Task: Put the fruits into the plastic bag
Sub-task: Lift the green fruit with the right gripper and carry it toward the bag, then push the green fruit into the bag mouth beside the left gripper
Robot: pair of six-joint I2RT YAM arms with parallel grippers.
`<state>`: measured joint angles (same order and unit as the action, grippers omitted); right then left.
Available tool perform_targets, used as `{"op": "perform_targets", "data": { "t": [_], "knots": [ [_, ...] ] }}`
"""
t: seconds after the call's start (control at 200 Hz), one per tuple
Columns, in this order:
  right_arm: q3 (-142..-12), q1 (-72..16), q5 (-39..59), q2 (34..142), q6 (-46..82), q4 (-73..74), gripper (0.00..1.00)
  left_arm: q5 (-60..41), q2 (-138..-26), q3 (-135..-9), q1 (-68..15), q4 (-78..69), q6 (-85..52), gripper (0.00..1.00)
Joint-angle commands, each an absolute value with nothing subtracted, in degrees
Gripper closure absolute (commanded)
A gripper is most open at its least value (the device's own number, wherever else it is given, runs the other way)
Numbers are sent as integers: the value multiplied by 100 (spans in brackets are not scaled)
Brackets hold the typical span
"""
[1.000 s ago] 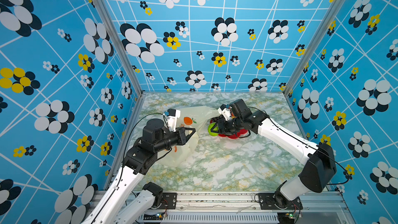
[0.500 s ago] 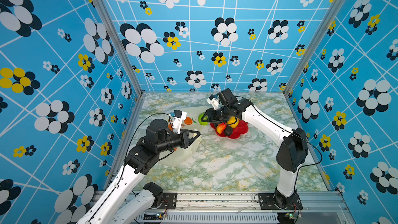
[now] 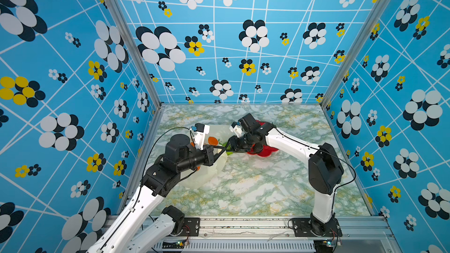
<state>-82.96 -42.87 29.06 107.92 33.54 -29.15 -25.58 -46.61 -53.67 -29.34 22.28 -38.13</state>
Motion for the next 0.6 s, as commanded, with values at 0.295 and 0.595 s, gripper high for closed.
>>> {"op": "perform_targets", "data": {
  "t": [0.295, 0.595],
  "knots": [
    [-7775, -5303, 3053, 10524, 4499, -1397, 60, -2897, -4916, -5344, -3047, 1497, -3911, 100],
    [-8922, -5161, 2589, 11316, 5344, -468, 61, -3600, -4732, -5127, -3083, 928, -4220, 100]
  ]
}}
